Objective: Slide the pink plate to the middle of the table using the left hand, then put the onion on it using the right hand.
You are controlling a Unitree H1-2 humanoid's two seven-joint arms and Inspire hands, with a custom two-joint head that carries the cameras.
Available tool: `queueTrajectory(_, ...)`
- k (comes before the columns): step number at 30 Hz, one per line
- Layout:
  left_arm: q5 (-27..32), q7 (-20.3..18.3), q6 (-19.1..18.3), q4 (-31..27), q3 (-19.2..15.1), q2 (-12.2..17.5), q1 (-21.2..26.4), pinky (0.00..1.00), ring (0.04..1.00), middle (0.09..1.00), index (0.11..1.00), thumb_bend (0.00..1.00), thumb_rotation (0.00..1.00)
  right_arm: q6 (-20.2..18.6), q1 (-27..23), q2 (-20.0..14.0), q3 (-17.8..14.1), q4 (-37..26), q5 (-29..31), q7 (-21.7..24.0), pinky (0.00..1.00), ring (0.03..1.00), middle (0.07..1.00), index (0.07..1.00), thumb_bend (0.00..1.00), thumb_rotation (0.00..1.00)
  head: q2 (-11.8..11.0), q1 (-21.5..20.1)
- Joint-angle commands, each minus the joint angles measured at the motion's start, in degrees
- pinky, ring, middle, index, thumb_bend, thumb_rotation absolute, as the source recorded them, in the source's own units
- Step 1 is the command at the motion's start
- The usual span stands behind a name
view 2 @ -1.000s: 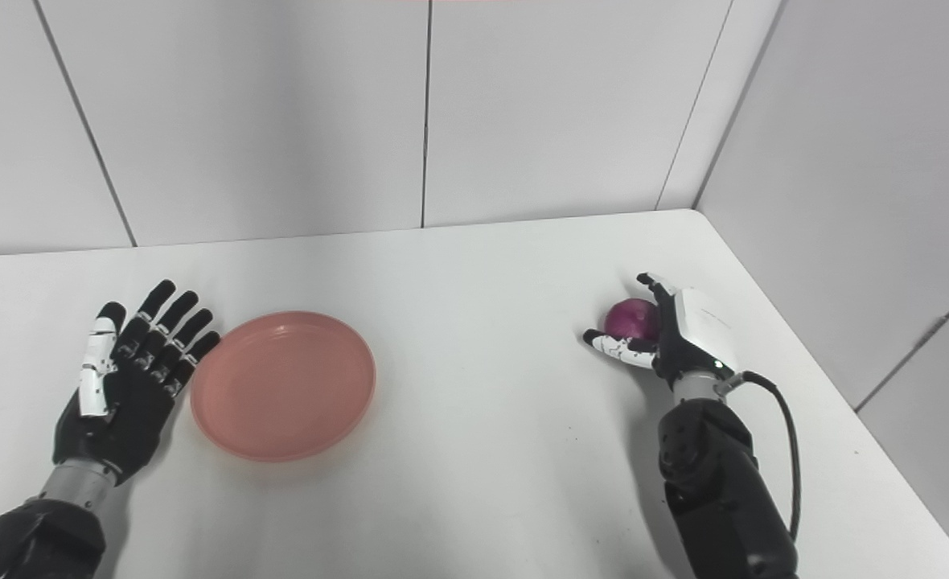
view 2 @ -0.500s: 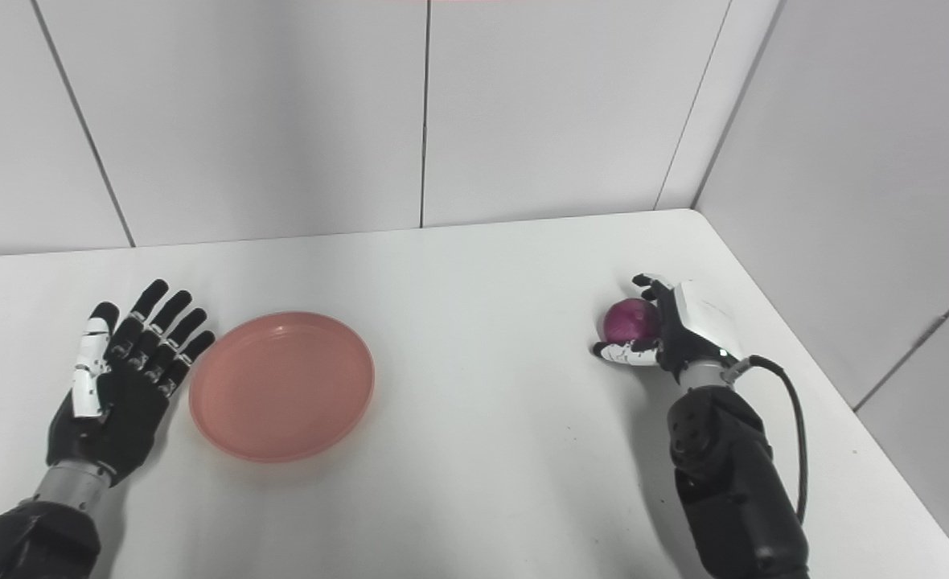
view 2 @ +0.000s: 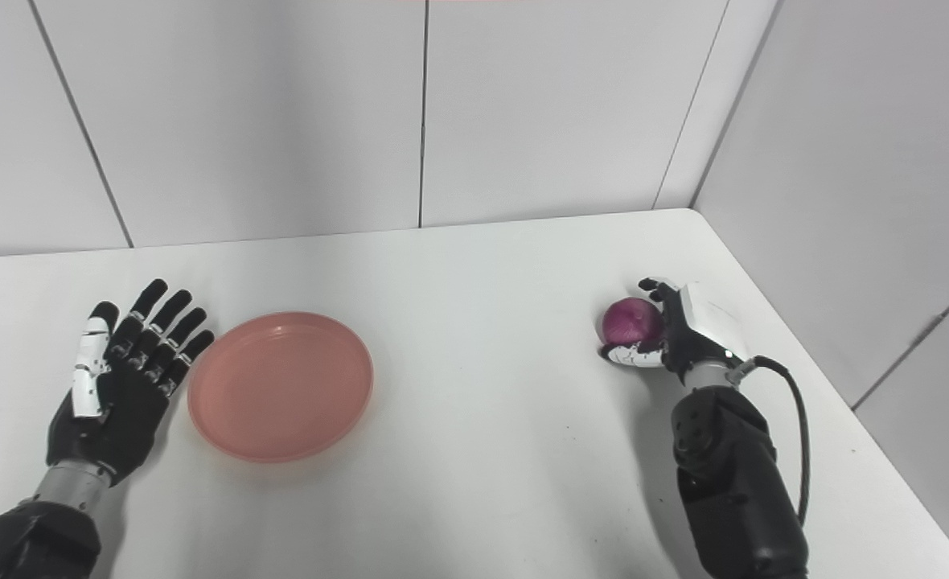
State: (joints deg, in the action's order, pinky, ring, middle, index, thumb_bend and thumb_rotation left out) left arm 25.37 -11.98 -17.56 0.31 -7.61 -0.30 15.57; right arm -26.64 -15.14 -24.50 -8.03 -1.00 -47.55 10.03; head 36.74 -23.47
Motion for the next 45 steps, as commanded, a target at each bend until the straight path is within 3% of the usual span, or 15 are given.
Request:
queueTrajectory(1, 0.53, -0.42, 1.63, -1.89, 0.22, 0.17, 2.01, 0.91, 0.930, 0.942, 0.933, 0.49, 1.00, -0.20, -1.16, -1.50, -0.64, -1.77, 0.58, -1.49, 0.50, 0.625, 0.696, 0.761, 0.81, 0.23, -0.01, 0.10)
queueTrajectory(6, 0.80, -0.55, 1.45, -2.04, 0.23, 0.15, 2.00, 0.92, 0.935, 0.948, 0.940, 0.49, 1.00, -0.05, -1.40, -1.48, -0.26, -1.67, 1.85, -1.78, 0.40, 0.504, 0.571, 0.589, 0.73, 0.17, -0.07, 0.11)
queueTrajectory(13, 0.95, -0.28, 1.36, -1.78, 0.02, 0.03, 2.17, 0.91, 0.932, 0.946, 0.939, 0.49, 1.00, 1.41, -1.52, -1.95, 1.22, 0.00, 3.29, -5.81, 0.27, 0.361, 0.446, 0.500, 0.69, 0.11, -0.29, 0.11)
queueTrajectory(23, 0.94, -0.47, 1.60, -1.64, 0.10, 0.02, 2.24, 0.91, 0.931, 0.944, 0.936, 0.49, 1.00, 2.37, -1.27, -2.14, 1.99, -0.76, 6.32, -9.99, 0.28, 0.373, 0.456, 0.505, 0.66, 0.10, -0.39, 0.63)
queueTrajectory(26, 0.93, -0.65, 1.75, -1.61, 0.16, 0.08, 2.25, 0.92, 0.937, 0.949, 0.941, 0.49, 1.00, 2.84, -1.33, -1.90, 2.06, -1.46, 7.62, -10.83, 0.34, 0.433, 0.505, 0.521, 0.66, 0.10, -0.43, 0.65)
queueTrajectory(29, 1.03, -0.67, 1.84, -1.55, 0.11, 0.01, 2.26, 0.92, 0.940, 0.954, 0.944, 0.48, 1.00, 2.17, -1.75, -1.69, 2.37, -2.91, 8.16, -10.71, 0.39, 0.482, 0.537, 0.532, 0.65, 0.10, -0.51, 0.73)
queueTrajectory(35, 1.03, -0.78, 1.91, -1.50, 0.27, -0.14, 2.07, 0.92, 0.937, 0.951, 0.940, 0.48, 1.00, 4.37, -2.60, -1.17, 2.63, -5.60, 10.50, -11.64, 0.40, 0.481, 0.523, 0.527, 0.65, 0.04, -0.53, 1.14)
queueTrajectory(45, -0.16, 0.85, 1.62, -2.48, 0.74, -1.20, 1.80, 0.91, 0.927, 0.943, 0.933, 0.47, 1.00, 3.24, -5.39, -0.06, 6.46, -11.68, 10.02, -9.45, 0.42, 0.484, 0.519, 0.529, 0.64, 0.06, -0.63, 3.39)
